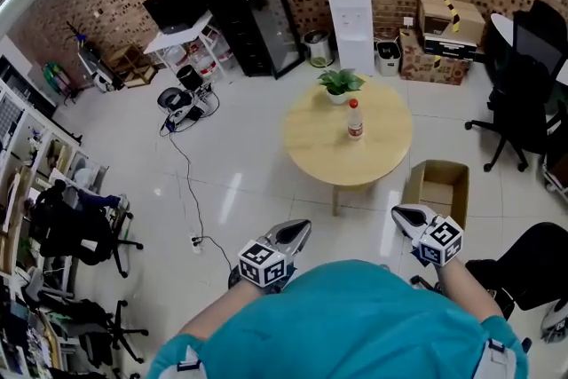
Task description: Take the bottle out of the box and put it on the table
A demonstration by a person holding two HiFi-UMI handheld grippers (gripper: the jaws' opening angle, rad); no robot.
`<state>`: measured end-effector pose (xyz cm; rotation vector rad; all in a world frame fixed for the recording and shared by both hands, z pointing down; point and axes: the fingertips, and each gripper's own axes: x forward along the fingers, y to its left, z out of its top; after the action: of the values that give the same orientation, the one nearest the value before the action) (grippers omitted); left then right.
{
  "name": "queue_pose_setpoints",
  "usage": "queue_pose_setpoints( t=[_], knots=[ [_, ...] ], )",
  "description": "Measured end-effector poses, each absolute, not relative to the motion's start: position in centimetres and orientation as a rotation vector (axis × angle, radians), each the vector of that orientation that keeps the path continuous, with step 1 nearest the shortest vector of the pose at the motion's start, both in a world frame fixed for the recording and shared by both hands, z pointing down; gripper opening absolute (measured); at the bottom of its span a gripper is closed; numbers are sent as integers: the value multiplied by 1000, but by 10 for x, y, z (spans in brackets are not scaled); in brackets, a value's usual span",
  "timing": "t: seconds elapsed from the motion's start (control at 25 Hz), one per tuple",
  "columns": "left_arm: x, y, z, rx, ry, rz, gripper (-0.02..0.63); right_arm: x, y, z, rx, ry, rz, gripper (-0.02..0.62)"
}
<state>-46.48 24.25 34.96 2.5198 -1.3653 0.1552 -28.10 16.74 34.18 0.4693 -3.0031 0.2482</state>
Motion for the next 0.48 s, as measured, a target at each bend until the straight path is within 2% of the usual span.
queue_pose_setpoints(
  t=[0.28,0.48],
  knots=[
    [-643,348,337,2502,-1309,28,0,-446,281,311,587,-2986,396,3],
    [-682,388,320,2511,-1239,-52,0,-494,344,286,578,-2970,366,3]
  ],
)
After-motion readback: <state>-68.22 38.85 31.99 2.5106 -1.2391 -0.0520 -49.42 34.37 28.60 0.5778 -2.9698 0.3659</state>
